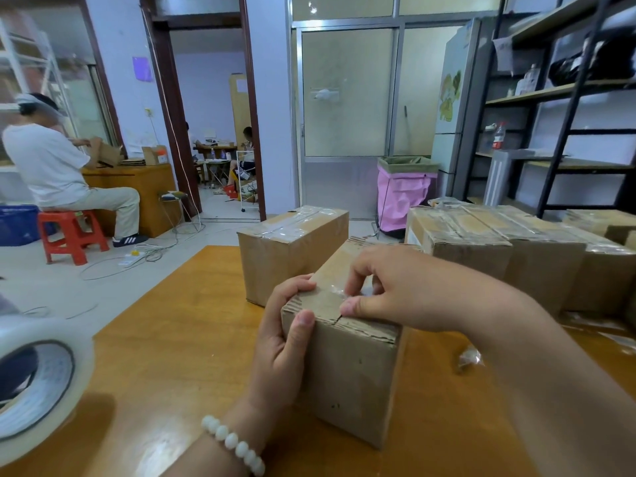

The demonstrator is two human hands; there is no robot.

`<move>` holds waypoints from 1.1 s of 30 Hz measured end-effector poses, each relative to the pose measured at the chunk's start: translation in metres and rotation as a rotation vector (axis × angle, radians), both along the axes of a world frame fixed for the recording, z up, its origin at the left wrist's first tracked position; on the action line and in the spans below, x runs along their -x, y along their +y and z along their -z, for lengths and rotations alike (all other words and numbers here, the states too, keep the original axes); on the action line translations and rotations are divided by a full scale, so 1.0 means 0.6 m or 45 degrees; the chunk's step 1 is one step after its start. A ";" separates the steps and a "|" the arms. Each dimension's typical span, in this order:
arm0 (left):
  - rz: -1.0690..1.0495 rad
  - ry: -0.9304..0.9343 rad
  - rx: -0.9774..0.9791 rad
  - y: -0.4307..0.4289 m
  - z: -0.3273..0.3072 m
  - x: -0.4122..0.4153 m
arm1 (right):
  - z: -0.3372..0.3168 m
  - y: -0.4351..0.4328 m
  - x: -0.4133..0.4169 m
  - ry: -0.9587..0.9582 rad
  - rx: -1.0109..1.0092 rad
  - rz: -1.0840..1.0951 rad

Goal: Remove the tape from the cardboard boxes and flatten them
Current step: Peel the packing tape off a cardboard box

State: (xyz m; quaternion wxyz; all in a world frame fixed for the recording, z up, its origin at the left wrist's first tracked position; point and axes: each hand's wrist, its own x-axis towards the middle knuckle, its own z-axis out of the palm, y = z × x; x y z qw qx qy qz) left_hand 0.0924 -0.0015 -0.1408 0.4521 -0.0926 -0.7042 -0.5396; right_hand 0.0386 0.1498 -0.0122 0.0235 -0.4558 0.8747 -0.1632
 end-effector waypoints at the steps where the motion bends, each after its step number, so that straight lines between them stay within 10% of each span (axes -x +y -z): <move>1: -0.001 -0.003 -0.002 0.000 0.000 0.000 | 0.000 -0.002 -0.002 0.004 0.014 0.002; 33: 0.003 -0.049 -0.040 0.000 0.000 -0.005 | 0.003 -0.020 -0.006 0.256 0.007 0.179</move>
